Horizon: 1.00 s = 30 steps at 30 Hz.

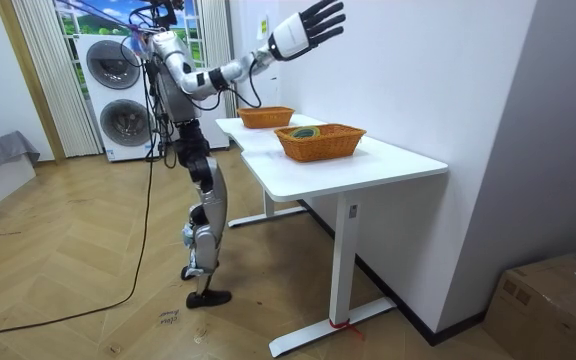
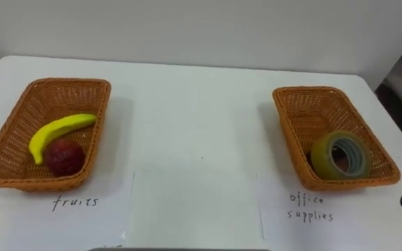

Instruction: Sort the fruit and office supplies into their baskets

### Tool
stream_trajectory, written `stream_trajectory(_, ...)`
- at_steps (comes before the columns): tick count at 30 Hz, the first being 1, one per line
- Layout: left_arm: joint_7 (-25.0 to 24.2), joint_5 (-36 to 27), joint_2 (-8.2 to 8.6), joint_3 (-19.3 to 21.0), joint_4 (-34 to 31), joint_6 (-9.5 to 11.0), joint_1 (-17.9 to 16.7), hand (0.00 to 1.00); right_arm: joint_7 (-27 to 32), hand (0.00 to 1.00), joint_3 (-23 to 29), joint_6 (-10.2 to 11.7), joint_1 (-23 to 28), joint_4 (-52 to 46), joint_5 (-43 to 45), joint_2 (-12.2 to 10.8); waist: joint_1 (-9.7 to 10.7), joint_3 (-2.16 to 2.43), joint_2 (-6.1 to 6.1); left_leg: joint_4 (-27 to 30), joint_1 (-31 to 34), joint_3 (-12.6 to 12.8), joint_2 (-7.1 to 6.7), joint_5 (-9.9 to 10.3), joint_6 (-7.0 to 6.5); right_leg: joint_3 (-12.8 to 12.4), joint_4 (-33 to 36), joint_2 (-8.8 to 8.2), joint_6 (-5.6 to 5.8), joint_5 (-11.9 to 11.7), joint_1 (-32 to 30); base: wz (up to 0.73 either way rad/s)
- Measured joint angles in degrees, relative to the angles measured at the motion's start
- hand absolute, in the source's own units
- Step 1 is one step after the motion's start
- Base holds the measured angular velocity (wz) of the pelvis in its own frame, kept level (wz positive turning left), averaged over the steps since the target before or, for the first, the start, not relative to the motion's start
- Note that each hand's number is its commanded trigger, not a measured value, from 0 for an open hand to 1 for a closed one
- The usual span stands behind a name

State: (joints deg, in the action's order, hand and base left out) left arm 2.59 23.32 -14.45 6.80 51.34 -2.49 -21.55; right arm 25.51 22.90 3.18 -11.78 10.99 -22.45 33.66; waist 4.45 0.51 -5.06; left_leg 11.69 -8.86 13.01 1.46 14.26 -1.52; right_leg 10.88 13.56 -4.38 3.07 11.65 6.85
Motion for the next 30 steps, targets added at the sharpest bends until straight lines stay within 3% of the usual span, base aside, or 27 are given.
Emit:
stream_trajectory(6, 1.56, -0.02, 0.16, 0.3, 0.02, 0.01, -0.8, 0.0, 5.1, 0.0, 3.76, 0.53, 6.66, 1.74, -5.6, -0.02, 0.51, -0.46, -0.34, -0.33, -0.56, 1.98, 1.04, 0.53, 0.75, -1.52, -0.4, 1.1, -0.64, -0.4, -0.02, -0.19)
stream_trajectory(7, 1.77, -0.03, 0.28, 0.25, -0.13, 0.01, -0.7, 0.0, 6.34, 0.0, 4.58, 0.61, 8.01, 1.99, -6.93, -0.04, 0.78, -0.22, -0.05, -0.37, -0.49, 2.25, 1.21, 0.57, 0.84, -1.68, -1.11, 1.34, -0.89, -0.61, 0.04, -0.17)
stream_trajectory(9, 1.93, -0.04, 0.45, 0.09, -0.24, 0.0, -0.8, 0.0, 8.09, 0.0, 5.44, 0.84, 9.63, 2.29, -9.78, -0.06, 1.34, -0.36, 0.08, -0.41, -0.44, 2.58, 1.39, 0.6, 0.96, -2.13, -1.12, 1.61, -0.97, -0.67, -0.16, -0.13)
stream_trajectory(12, 2.62, -0.06, 0.72, -0.01, -0.18, -0.02, -0.78, 0.0, 10.89, 0.0, 6.24, 1.27, 11.94, 5.42, -11.29, -0.32, 2.84, -0.24, 0.43, -0.44, -0.38, 2.7, 1.54, 0.64, 1.04, -2.31, -0.99, 1.81, -1.0, -0.68, -0.32, -0.05)
stream_trajectory(19, 3.64, -0.08, 1.49, 0.05, -0.79, -0.27, -0.63, 0.0, 15.25, 0.0, 10.18, 1.25, 17.13, 11.7, -17.4, -6.46, 4.05, -0.23, 0.6, -0.81, -0.48, 4.21, 2.01, 0.65, 1.39, -2.96, -0.93, 2.29, -1.26, -0.83, -1.26, -0.11)
stream_trajectory(24, 4.04, -0.13, 2.13, 0.64, -1.21, -0.42, -0.73, 0.0, 17.42, 0.0, 11.67, 2.29, 20.62, 19.23, -20.83, -7.73, 4.88, -0.23, 0.7, -1.09, -0.23, 4.43, 2.05, 0.75, 1.54, -3.64, -1.01, 2.51, -1.3, -0.85, -1.74, -0.06)
stream_trajectory(30, 4.65, -0.17, 2.47, 0.99, -1.08, -0.51, -0.42, 0.0, 19.27, 0.0, 12.11, 2.42, 23.18, 30.06, -22.3, -12.25, 5.1, -0.1, 1.15, -0.9, 0.19, 4.44, 2.12, 0.8, 1.59, -3.78, -0.98, 2.62, -1.33, -0.87, -2.35, 0.0)
